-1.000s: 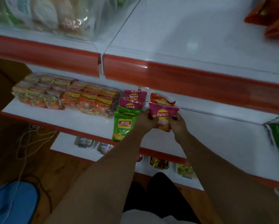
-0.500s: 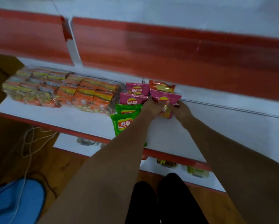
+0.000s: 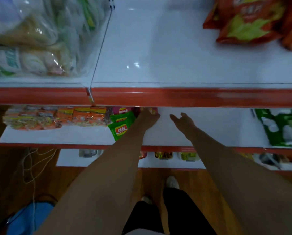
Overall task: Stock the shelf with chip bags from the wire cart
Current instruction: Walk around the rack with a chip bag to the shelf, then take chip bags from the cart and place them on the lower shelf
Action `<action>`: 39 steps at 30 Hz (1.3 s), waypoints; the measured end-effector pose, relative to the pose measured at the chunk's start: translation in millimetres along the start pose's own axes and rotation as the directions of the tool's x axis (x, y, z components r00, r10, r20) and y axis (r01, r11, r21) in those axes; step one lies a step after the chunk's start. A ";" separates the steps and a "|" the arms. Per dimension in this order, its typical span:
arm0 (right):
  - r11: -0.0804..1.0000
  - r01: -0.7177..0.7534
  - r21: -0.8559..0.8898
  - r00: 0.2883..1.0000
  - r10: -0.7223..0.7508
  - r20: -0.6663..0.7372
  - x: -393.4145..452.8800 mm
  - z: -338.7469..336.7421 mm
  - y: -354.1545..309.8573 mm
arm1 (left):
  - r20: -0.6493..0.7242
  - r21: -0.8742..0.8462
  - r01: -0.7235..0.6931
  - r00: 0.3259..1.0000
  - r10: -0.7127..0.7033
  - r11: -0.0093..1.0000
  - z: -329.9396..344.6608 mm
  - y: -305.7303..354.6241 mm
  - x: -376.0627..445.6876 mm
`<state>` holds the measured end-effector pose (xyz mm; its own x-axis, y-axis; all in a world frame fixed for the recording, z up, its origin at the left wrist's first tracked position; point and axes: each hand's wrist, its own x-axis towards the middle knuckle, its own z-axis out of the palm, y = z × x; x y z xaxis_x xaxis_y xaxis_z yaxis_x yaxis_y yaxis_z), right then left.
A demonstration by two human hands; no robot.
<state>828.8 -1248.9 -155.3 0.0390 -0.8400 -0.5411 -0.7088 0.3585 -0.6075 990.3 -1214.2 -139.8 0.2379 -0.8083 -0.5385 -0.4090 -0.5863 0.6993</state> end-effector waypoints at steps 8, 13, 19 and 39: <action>0.991 -0.116 0.067 0.981 0.124 -0.146 -71.9 -111.9 72.3 | 0.297 0.276 -0.185 0.950 0.099 0.943 82.6 96.6 -71.3; 0.968 -0.120 0.219 0.941 0.181 -0.286 -119.5 -199.9 135.1 | 0.426 0.360 -0.354 0.885 0.185 0.863 154.6 166.9 -115.6; 0.928 -0.150 0.342 0.841 0.301 -0.450 -195.1 -317.8 247.0 | 0.588 0.410 -0.596 0.751 0.300 0.690 296.6 264.1 -193.6; 0.579 -0.092 0.810 -0.030 0.812 -0.583 -560.8 -432.5 681.8 | 0.981 -0.141 -0.989 -0.134 0.137 0.043 813.0 306.9 -598.7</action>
<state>19.1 -709.5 -14.6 -0.9873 0.0783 -0.1379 0.1567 0.6146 -0.7732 6.1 -866.3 15.0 -0.9526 0.0808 -0.2934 -0.1287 0.7666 0.6290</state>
